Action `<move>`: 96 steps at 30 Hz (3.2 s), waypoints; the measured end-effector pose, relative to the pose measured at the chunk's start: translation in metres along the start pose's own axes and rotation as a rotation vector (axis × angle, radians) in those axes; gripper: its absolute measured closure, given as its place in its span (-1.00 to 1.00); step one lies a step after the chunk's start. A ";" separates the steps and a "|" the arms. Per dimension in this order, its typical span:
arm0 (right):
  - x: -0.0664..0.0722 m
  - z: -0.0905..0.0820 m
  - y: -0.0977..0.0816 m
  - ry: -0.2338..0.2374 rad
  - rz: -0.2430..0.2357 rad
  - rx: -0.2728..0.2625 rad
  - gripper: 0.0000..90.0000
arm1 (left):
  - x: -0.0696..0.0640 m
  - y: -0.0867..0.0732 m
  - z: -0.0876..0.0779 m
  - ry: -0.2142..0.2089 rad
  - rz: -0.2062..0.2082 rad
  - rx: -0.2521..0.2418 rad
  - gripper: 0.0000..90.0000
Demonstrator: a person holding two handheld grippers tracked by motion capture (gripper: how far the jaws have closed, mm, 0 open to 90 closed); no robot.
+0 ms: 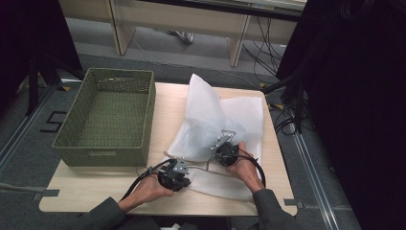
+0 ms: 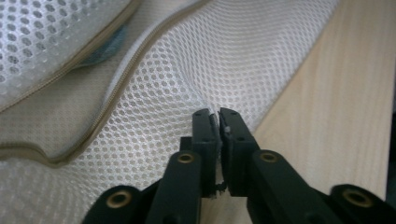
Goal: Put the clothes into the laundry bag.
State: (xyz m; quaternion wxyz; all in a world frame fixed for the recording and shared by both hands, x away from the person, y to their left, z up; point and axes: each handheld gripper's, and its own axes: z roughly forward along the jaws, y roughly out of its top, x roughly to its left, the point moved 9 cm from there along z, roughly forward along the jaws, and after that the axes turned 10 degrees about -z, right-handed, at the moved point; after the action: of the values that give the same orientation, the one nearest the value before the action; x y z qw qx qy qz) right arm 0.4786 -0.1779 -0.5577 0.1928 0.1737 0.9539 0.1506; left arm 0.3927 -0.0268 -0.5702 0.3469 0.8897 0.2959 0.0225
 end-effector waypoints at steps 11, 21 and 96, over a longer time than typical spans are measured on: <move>0.011 -0.020 0.007 0.058 -0.008 -0.077 0.94 | 0.021 0.039 0.019 0.067 -0.164 -0.141 0.64; 0.012 -0.047 0.016 0.080 0.036 -0.179 0.95 | 0.046 0.070 0.039 0.211 -0.226 -0.242 0.96; 0.026 -0.079 0.007 -0.070 0.186 -0.367 -0.03 | 0.036 -0.048 -0.121 0.162 -0.191 -0.253 -0.39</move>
State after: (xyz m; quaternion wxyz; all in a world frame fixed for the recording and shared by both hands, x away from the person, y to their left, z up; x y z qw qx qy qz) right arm 0.4246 -0.1786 -0.4941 0.2393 0.2280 0.8831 0.3331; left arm 0.3684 0.0941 -0.5152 0.4315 0.8021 0.4010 0.0981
